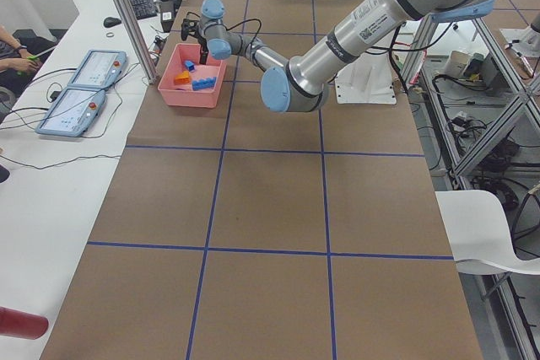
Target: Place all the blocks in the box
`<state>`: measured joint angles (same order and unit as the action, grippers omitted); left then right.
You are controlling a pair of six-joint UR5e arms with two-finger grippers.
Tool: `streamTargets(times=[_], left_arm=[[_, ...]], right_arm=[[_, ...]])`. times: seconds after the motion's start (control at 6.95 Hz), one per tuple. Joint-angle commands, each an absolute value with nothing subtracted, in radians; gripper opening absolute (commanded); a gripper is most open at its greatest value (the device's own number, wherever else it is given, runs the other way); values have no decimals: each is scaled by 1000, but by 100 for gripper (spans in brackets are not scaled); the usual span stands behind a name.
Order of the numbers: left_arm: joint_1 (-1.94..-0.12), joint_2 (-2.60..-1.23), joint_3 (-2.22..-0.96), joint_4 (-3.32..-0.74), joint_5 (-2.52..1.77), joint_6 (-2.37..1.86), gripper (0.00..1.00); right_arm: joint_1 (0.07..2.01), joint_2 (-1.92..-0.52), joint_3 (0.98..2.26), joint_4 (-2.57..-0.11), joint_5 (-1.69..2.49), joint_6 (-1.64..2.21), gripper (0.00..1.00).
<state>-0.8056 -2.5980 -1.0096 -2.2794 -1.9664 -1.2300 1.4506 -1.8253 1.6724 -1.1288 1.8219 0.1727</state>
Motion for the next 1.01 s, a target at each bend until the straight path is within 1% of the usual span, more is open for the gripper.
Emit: streamTargets(times=[0.0,0.29,0.43,0.58,0.86], left_arm=[[-808,-2521,-1067,-2316,-1979,-1252,100],[-822,-2421,-1175,-2316,-1979,-1252,100],[-845,-2374,-1219,-2316,-1979,-1252,100],[-866,-2331,-1259,-2316,-1977,-1253,100],[-1019,-2303,-1266,-2303,-2082,-1244,100]], right_arm=[[1451,-1584,1661,-1207,1749,181,0],[1431,-1386,1640,-1195,1750,208,0],[1378,-1291,1632,-1204,1750,285,0],[1283,-1188,1597,-1194,1746,376,0],[1134,-961,1528,-1201,1738,650,0]])
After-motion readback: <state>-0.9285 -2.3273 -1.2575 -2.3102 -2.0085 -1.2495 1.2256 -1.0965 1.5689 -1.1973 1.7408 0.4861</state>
